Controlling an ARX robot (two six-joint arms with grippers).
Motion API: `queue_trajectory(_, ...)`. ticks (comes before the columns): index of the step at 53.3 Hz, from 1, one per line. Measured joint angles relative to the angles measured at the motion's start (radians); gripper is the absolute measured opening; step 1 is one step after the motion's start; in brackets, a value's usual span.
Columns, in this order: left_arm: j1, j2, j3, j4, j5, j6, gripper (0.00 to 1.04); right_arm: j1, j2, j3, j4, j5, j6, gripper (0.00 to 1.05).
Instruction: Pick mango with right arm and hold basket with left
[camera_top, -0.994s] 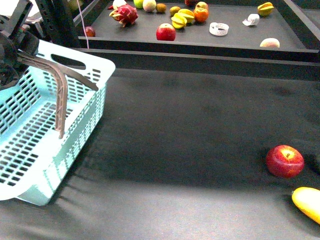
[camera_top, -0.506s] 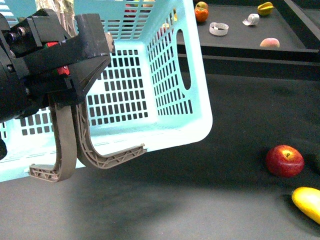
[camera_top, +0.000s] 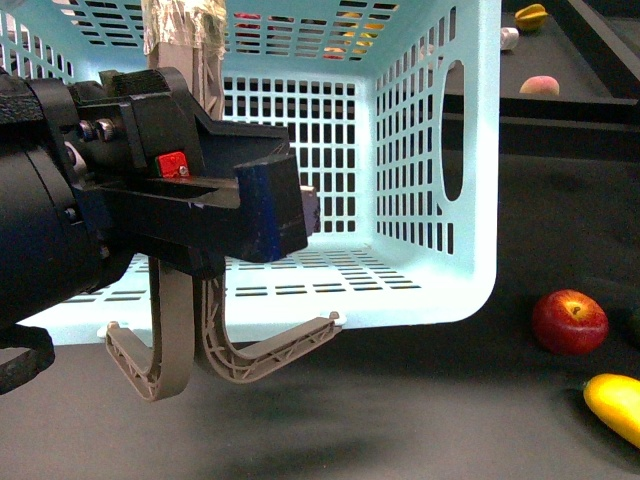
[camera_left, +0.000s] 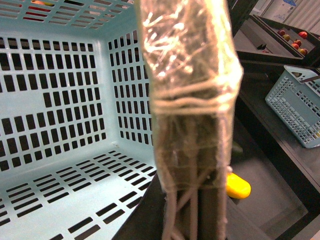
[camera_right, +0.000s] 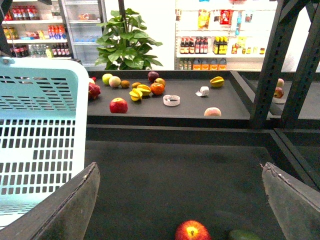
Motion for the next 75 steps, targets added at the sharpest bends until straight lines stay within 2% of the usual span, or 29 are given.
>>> queue_trajectory(15,-0.007,0.014,0.000,0.000,-0.029,0.016,0.08,0.000,0.000,0.000,0.000,0.000,0.000,0.97)
queue_trajectory(75,-0.011,0.015,0.000,-0.002,-0.025,0.016,0.08,0.000,0.000,0.000,0.000,0.000,0.000,0.97)
